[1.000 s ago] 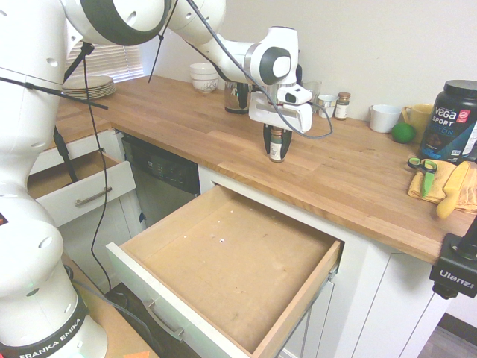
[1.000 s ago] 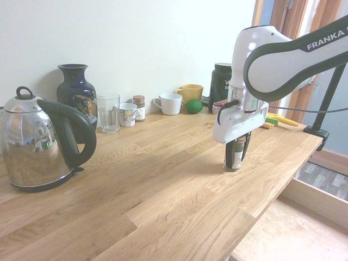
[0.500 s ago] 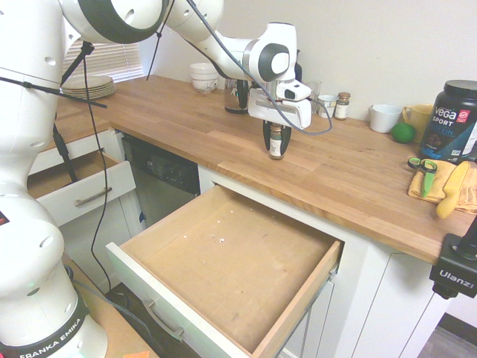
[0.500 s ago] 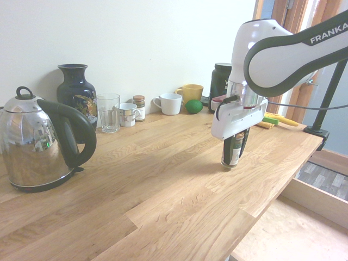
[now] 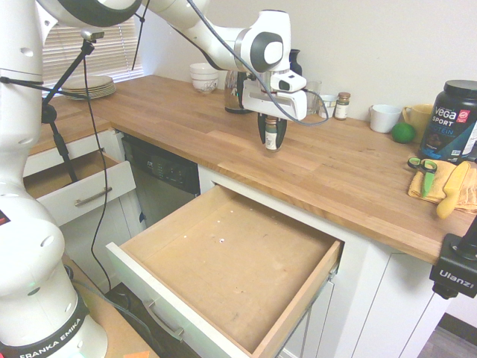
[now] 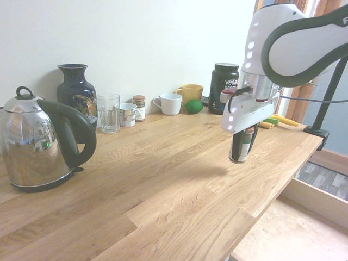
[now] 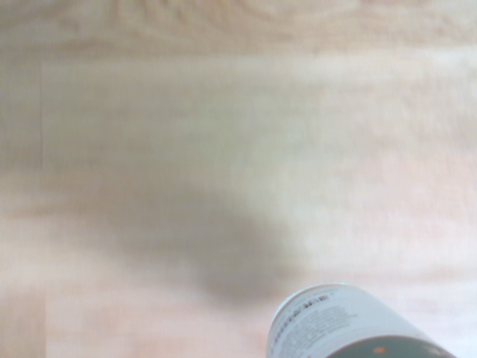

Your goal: Put seasoning jar in the drawer

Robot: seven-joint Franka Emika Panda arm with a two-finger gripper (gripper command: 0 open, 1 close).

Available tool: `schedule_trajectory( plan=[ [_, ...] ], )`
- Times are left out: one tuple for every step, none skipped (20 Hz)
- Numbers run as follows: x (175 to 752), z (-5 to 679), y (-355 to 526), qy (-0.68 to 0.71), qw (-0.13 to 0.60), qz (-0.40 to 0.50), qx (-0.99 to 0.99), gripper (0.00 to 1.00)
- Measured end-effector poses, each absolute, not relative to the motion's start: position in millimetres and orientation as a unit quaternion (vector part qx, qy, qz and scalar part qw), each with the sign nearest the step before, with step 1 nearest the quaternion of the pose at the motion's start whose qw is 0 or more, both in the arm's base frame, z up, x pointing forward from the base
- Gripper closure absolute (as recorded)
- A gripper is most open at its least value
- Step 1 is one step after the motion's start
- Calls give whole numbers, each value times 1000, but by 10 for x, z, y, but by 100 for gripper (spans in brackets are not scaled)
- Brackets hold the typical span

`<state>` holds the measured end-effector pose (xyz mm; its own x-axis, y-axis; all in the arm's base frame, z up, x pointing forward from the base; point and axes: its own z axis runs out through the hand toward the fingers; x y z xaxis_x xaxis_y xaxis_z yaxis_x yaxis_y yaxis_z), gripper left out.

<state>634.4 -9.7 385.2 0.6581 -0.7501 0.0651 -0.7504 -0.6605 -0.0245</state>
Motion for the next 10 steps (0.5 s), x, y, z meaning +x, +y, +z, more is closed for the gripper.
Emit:
schedule_trajectory(
  plan=[
    [6251, 3855, -101, -412, 2, 34, 910, 100],
    [6157, 3854, -102, -413, 1, 35, 910, 100],
    [6055, 3848, -104, -414, 0, 34, 910, 100],
    [5952, 3837, -104, -414, -1, 33, 909, 100],
    [5851, 3825, -105, -415, -2, 34, 909, 100],
    [5746, 3804, -106, -416, -2, 33, 909, 100],
    [5625, 3783, -108, -418, -3, 32, 908, 100],
    [5522, 3765, -113, -419, -3, 32, 908, 100],
    [5420, 3742, -119, -419, -4, 32, 907, 100],
    [5325, 3725, -127, -420, -4, 31, 907, 100]
  ],
)
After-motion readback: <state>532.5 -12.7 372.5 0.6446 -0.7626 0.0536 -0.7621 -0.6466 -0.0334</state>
